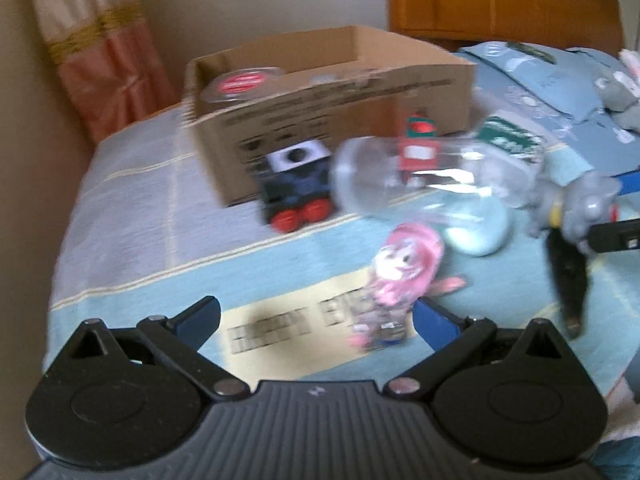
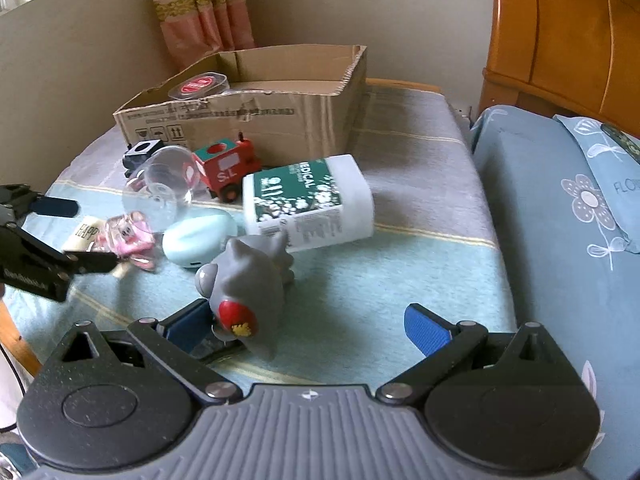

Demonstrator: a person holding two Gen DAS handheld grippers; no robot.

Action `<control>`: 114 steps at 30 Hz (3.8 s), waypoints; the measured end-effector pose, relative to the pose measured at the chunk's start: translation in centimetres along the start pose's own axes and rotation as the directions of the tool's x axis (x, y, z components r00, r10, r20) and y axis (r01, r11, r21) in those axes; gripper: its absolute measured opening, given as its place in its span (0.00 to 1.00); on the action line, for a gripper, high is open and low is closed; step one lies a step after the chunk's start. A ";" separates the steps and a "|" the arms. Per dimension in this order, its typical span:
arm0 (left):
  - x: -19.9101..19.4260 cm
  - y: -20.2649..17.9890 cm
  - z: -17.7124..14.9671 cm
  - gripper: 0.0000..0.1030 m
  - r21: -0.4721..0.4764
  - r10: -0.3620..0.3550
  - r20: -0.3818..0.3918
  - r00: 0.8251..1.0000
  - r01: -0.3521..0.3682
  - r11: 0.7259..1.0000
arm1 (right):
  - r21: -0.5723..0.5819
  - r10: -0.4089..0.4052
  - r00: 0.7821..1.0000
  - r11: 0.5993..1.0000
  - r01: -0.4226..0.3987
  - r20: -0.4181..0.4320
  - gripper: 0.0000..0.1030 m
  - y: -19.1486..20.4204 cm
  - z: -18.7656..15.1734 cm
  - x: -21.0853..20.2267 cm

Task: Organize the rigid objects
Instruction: 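Move left tool toward pink keychain while right tool moves toward black paddle, then close left tool on the pink bottle keychain while right tool positions at black paddle, then close right tool on the black paddle and lift while left tool lifts keychain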

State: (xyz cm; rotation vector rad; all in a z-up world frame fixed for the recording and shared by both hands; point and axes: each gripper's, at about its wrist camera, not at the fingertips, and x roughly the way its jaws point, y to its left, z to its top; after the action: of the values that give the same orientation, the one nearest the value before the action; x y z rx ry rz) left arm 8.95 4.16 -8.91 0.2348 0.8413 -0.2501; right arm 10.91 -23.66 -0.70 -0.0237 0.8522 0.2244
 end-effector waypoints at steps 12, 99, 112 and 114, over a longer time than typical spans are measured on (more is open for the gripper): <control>0.1 4.8 -0.2 0.99 -0.112 0.122 -0.030 0.992 -0.125 0.986 | 0.035 -0.109 0.994 0.993 0.109 0.002 1.00 -2.5 -0.4 -0.6; 0.7 -1.4 1.0 0.63 -0.223 0.070 0.005 0.998 -0.067 0.973 | 0.108 -0.116 0.993 0.987 0.116 0.000 1.00 -2.1 -1.0 1.6; 0.7 -1.4 1.3 0.61 -0.216 0.060 -0.003 0.998 -0.060 0.974 | 0.113 -0.135 0.991 0.985 0.134 0.004 1.00 -0.8 0.4 2.7; 0.6 -1.3 1.3 0.61 -0.213 0.053 -0.004 0.999 -0.053 0.976 | 0.048 -0.102 0.994 0.993 0.103 -0.028 0.97 -0.6 0.3 2.7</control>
State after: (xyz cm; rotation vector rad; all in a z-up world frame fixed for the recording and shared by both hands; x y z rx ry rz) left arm 9.87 2.41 -8.70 0.0560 0.8522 -0.1085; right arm 13.00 -23.71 -2.52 -0.0239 0.8787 0.1064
